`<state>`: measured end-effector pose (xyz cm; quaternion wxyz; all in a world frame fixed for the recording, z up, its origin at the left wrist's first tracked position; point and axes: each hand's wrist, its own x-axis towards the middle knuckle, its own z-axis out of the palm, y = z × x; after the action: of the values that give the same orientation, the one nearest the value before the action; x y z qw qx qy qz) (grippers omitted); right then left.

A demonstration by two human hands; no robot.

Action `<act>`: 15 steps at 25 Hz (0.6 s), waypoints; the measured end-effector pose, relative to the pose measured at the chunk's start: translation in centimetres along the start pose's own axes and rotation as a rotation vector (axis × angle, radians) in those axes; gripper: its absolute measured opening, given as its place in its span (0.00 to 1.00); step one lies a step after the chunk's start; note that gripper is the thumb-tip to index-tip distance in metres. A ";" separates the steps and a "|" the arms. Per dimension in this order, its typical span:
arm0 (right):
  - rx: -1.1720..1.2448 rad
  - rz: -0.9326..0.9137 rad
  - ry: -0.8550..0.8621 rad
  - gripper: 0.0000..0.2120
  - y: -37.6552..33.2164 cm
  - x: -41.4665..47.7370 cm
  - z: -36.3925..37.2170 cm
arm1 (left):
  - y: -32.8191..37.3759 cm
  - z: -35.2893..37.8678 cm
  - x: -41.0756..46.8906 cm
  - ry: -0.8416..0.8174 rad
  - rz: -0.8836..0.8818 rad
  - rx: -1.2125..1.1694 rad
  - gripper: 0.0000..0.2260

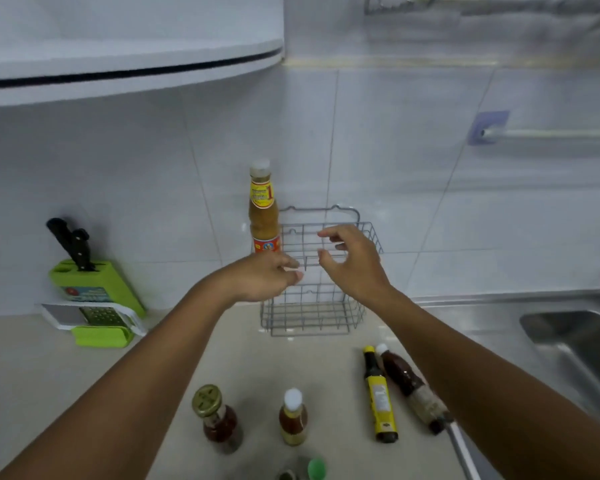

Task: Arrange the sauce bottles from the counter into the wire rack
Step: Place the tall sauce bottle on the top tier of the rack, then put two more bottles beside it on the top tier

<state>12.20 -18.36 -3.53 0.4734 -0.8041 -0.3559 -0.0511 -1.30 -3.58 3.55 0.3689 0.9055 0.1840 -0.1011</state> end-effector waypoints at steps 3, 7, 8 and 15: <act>0.003 0.047 0.104 0.09 3.8 -4.8 -3.2 | 4.7 3.4 1.1 -0.052 0.144 0.031 0.20; -0.086 0.272 0.011 0.09 10.9 -10.8 -6.1 | 7.1 13.1 5.6 -0.211 0.099 0.063 0.21; -0.098 0.336 -0.021 0.08 12.6 -12.2 -6.3 | 6.6 15.7 6.6 -0.217 0.052 0.063 0.21; -0.301 0.684 -0.303 0.20 18.6 -19.3 -5.6 | 1.9 29.3 9.2 -0.234 -0.222 -0.001 0.19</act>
<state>10.91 -38.51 -22.04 0.2824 -0.9349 -0.1220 0.1769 6.45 -23.18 -18.91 0.3747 0.8615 0.2386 -0.2459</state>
